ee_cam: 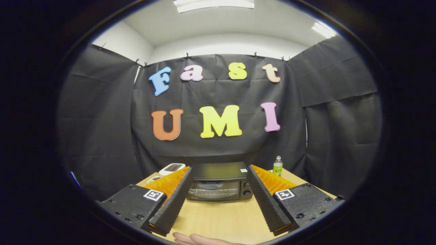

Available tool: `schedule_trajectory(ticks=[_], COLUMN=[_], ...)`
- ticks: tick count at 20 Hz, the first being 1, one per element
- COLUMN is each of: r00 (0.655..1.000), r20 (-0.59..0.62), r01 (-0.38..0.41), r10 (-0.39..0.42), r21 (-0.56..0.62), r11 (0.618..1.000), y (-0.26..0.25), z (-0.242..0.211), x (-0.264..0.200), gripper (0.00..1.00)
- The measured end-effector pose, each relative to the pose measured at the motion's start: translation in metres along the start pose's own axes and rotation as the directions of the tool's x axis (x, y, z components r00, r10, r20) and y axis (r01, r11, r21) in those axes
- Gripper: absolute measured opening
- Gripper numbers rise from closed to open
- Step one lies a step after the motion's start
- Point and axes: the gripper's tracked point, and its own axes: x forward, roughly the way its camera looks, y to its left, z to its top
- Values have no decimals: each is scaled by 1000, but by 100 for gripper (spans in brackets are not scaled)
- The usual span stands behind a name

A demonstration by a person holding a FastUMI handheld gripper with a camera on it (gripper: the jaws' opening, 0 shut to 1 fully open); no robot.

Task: Open the toaster oven, put the food inside, and close the toaster oven door.

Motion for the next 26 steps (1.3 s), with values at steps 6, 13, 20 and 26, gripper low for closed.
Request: schedule_trajectory(ticks=[6,13,20,26], r00=[1000,999,987,978], r20=[1,-33,-151,-206], r01=[6,28,41,-9], r10=[-6,-31,-48,-8], r21=[-28,-90,-50,-81], r11=[1000,996,998,997], y=[4,18,21,38], z=[-10,-59,-126,-165], x=[46,132,212,249], gripper=[100,100,100,100])
